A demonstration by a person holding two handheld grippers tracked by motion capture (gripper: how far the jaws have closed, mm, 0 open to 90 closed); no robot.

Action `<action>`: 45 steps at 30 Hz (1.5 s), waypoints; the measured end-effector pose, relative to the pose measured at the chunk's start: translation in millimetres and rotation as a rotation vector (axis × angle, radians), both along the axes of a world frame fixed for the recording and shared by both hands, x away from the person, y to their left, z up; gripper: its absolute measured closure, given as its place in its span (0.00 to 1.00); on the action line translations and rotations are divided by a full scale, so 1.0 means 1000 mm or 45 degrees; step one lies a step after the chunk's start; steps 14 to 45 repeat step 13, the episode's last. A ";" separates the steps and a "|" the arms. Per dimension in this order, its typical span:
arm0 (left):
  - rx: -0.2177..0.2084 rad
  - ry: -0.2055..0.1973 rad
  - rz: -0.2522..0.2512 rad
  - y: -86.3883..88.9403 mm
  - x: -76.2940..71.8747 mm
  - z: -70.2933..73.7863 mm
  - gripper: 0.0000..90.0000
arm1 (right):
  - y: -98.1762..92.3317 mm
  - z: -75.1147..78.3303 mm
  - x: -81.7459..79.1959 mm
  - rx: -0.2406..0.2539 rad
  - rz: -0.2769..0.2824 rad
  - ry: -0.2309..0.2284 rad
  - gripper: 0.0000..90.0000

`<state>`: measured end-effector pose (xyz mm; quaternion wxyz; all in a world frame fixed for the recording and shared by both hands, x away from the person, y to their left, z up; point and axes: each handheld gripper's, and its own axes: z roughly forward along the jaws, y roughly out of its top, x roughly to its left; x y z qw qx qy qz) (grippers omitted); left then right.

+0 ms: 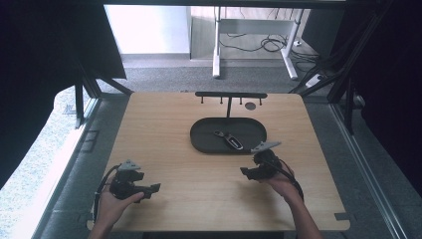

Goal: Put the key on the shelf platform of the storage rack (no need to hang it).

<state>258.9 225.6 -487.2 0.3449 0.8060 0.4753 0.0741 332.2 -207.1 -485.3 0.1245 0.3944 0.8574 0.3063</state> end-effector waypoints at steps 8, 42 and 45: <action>0.009 0.008 0.004 -0.001 -0.001 -0.001 0.22 | -0.020 -0.017 -0.022 0.012 -0.036 0.004 0.38; -0.002 -0.002 0.021 0.003 -0.003 0.001 0.22 | -0.024 -0.017 -0.021 0.025 -0.064 -0.022 0.38; -0.002 -0.002 0.021 0.003 -0.003 0.001 0.22 | -0.024 -0.017 -0.021 0.025 -0.064 -0.022 0.38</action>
